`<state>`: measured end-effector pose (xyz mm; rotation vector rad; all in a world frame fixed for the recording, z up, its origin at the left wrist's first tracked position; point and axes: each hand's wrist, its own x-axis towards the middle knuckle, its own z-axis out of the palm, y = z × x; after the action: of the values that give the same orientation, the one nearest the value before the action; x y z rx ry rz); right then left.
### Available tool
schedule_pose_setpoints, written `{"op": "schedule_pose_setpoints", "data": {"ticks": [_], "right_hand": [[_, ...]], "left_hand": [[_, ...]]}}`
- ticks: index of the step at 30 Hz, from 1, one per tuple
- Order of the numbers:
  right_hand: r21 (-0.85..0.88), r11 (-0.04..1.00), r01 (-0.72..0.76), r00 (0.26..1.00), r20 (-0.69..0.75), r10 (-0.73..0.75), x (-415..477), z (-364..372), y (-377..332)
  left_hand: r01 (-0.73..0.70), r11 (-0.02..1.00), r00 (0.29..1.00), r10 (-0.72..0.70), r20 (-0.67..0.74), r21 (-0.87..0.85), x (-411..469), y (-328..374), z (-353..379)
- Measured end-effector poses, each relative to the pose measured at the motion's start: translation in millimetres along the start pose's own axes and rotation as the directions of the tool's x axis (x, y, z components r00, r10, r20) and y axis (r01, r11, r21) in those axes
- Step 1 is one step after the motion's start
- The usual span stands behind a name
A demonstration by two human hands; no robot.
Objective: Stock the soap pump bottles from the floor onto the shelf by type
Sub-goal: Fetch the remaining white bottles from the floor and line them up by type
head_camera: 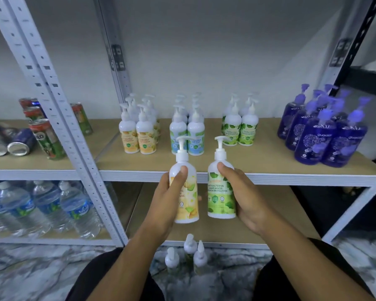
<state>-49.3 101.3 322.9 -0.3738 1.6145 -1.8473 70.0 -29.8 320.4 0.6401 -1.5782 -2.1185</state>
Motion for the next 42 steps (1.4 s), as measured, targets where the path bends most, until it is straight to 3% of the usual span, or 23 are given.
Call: {"op": "schedule_pose_setpoints", "data": {"ticks": [4, 7, 14, 24, 30, 38, 42], "right_hand": [[0.124, 0.99, -0.061, 0.997, 0.046, 0.056, -4.5, 0.6, -1.4], [0.164, 0.986, -0.039, 0.998, 0.057, 0.03, -7.6, -2.7, 0.1], [-0.007, 0.995, 0.102, 0.995, -0.013, -0.102, -12.3, -14.9, 2.5], [-0.124, 0.971, 0.206, 0.975, -0.055, -0.214, -5.6, -28.2, -10.7], [-0.253, 0.922, 0.293, 0.946, -0.062, -0.318, 34.0, -41.9, -45.1], [-0.388, 0.878, 0.28, 0.926, -0.132, -0.354, 105.4, -61.8, -41.2], [-0.421, 0.861, 0.284, 0.914, -0.152, -0.376, 118.4, -69.3, -26.1]], "left_hand": [[0.113, 0.99, 0.994, -0.112, 0.021, -0.082, 1.5, -0.4, 1.8], [0.116, 0.992, 0.993, -0.116, 0.003, -0.045, 1.1, -5.0, 2.1], [-0.019, 0.994, 1.0, 0.02, -0.009, 0.112, 4.9, -14.5, -0.8], [-0.04, 0.997, 0.999, 0.037, 0.04, 0.064, 13.3, -9.8, 14.7], [-0.091, 0.987, 0.995, 0.084, 0.056, 0.132, 52.7, 12.5, 27.4], [-0.109, 0.988, 0.994, 0.11, -0.003, 0.11, 101.1, 2.4, 30.1], [-0.126, 0.976, 0.992, 0.129, -0.007, 0.178, 103.7, -9.4, 28.5]]}}
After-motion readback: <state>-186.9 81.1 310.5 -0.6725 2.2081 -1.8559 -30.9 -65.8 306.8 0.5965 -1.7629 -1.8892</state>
